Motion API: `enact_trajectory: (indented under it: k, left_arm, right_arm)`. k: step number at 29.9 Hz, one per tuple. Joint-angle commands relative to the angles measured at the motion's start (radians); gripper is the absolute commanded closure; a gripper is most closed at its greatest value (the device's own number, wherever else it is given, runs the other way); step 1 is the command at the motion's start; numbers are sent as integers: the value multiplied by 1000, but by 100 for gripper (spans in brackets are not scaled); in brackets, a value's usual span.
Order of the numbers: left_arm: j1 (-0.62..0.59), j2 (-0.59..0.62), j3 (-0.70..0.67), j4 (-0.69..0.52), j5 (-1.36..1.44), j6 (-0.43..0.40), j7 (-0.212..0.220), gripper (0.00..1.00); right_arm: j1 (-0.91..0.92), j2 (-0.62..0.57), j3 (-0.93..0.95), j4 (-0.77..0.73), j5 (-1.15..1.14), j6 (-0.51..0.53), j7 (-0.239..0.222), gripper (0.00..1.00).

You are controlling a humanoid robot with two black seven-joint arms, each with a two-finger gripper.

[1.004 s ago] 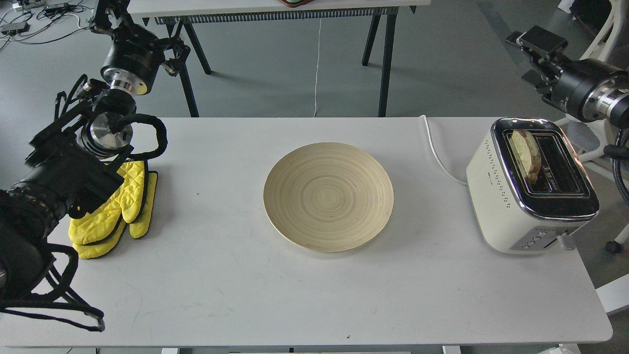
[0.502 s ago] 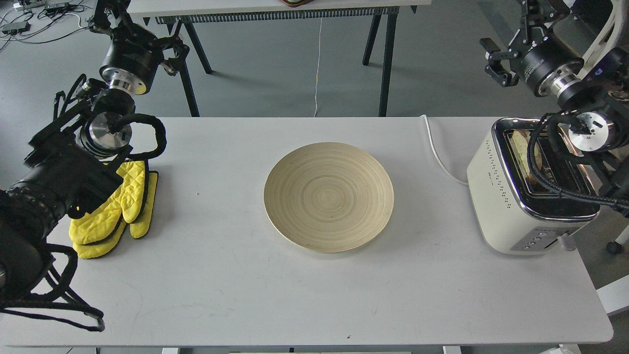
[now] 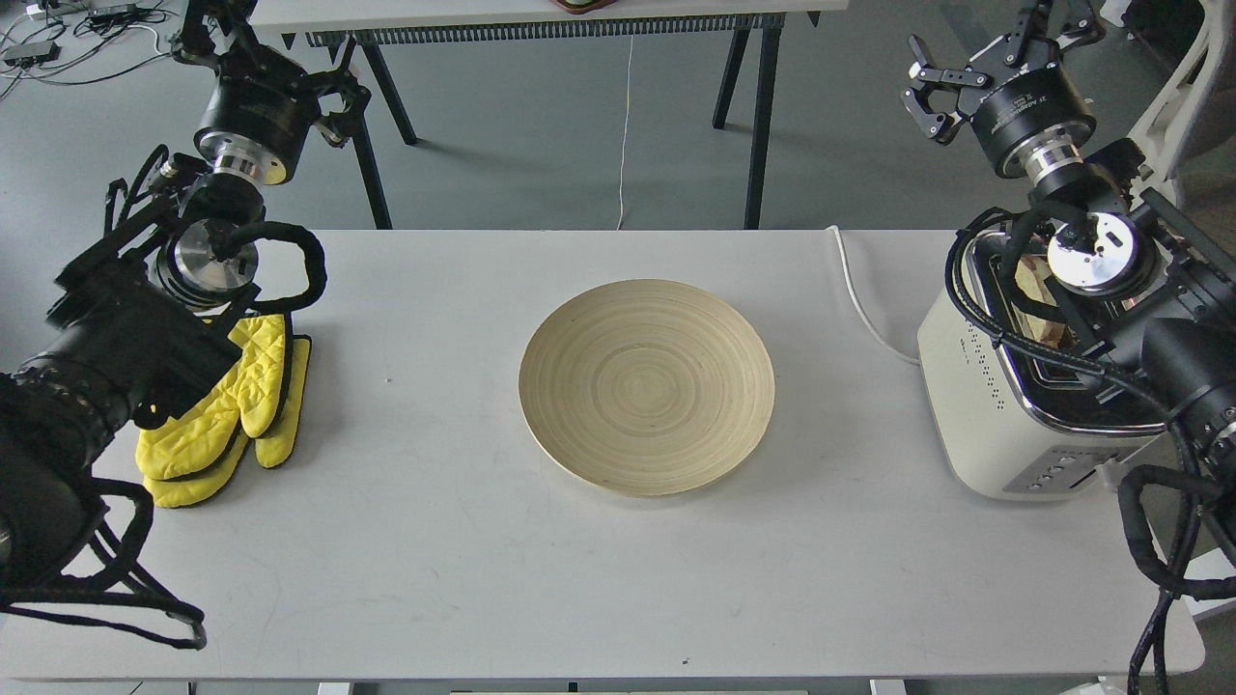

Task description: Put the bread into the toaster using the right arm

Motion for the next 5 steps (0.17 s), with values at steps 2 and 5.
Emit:
enact_trajectory:
  k: [2, 5]
  left_arm:
    - [0, -2, 0, 0, 0, 0, 0, 0]
    - [0, -2, 0, 0, 0, 0, 0, 0]
  right_arm:
    - [-4, 32, 35, 9, 0, 3, 2, 0]
    - [-7, 40, 29, 22, -1, -8, 2, 0]
